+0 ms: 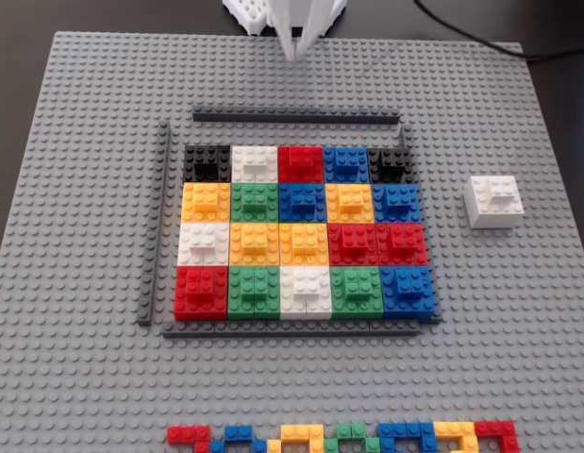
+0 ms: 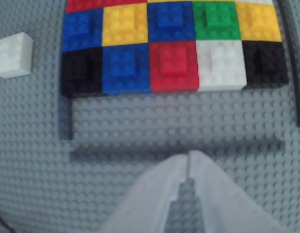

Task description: Grab the cube and place it into the grid

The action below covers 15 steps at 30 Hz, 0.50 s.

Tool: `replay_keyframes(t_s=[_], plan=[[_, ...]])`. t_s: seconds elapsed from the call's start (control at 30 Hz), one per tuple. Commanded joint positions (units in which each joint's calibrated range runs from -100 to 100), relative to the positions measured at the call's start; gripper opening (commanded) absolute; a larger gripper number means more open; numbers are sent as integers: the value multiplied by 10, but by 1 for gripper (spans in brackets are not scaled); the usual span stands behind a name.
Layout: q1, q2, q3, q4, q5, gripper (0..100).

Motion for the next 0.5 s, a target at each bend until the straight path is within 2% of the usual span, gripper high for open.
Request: replay_keyframes(t_s=[0.0, 0.47], plan=[[-30, 92, -183, 42, -25, 0], [-173, 350, -432, 57, -97, 1]])
